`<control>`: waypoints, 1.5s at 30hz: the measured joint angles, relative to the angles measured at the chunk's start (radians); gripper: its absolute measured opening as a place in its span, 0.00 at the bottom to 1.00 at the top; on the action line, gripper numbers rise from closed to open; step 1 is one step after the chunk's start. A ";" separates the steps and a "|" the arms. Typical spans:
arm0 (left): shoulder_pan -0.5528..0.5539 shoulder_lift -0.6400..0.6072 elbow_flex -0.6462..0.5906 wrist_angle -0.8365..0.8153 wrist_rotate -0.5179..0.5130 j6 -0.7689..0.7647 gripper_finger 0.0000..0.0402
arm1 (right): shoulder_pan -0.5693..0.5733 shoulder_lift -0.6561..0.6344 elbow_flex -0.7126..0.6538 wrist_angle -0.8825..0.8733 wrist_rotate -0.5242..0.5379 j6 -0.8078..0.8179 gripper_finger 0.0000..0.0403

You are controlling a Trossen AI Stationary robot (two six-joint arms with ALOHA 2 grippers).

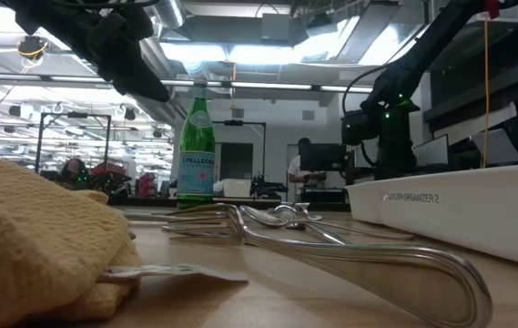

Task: Sort silverware
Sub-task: Stack the silver knife into the white utensil tray with the other silver knives

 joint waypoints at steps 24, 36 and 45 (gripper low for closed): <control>-0.002 0.000 0.000 0.000 0.000 -0.011 0.29 | 0.000 0.002 -0.001 0.016 -0.015 -0.387 0.09; -0.002 0.000 0.000 0.001 0.000 -0.011 0.29 | -0.001 -0.024 -0.003 0.027 -0.029 -0.437 0.08; -0.002 0.000 0.000 0.002 0.000 -0.011 0.29 | -0.001 -0.073 -0.004 0.096 -0.044 -0.458 0.08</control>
